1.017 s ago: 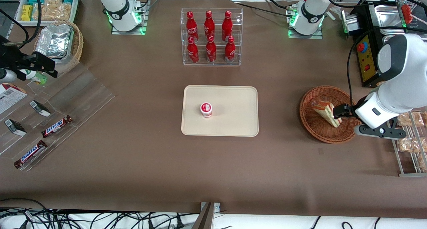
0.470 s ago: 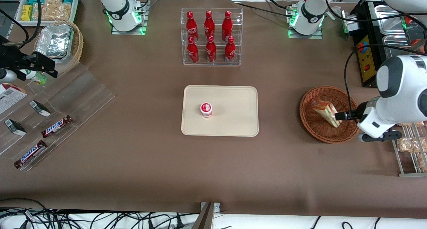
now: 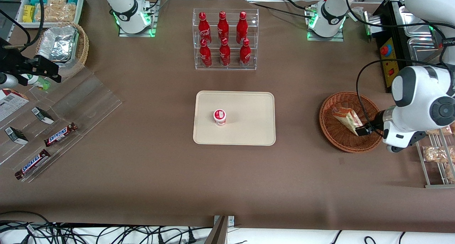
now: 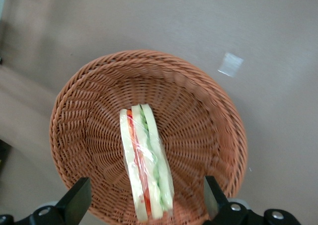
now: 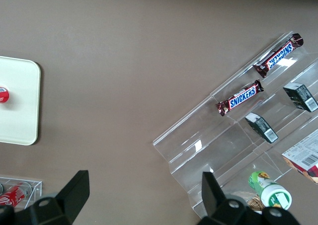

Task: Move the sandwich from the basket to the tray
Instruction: 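Lower the open left gripper over the sandwich in the wicker basket, then close the left gripper on the wrapped sandwich wedge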

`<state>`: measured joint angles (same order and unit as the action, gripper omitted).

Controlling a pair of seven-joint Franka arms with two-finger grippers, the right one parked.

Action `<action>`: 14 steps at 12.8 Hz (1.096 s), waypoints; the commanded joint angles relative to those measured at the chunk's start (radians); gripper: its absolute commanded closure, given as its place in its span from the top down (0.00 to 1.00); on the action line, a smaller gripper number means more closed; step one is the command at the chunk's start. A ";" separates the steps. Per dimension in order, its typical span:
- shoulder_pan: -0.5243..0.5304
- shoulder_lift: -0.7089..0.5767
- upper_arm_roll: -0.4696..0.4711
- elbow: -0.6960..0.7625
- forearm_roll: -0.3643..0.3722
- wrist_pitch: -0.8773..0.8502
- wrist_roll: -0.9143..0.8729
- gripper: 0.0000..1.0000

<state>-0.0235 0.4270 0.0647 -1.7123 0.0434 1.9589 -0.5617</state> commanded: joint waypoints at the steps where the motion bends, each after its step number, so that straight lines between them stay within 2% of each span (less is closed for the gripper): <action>1: -0.004 -0.047 0.001 -0.119 0.064 0.095 -0.110 1.00; 9: -0.006 -0.063 -0.003 -0.296 0.066 0.267 -0.182 1.00; 14: -0.044 -0.063 -0.008 -0.332 0.069 0.271 -0.257 1.00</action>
<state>-0.0453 0.4016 0.0597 -1.9985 0.0832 2.2178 -0.7643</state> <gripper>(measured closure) 0.000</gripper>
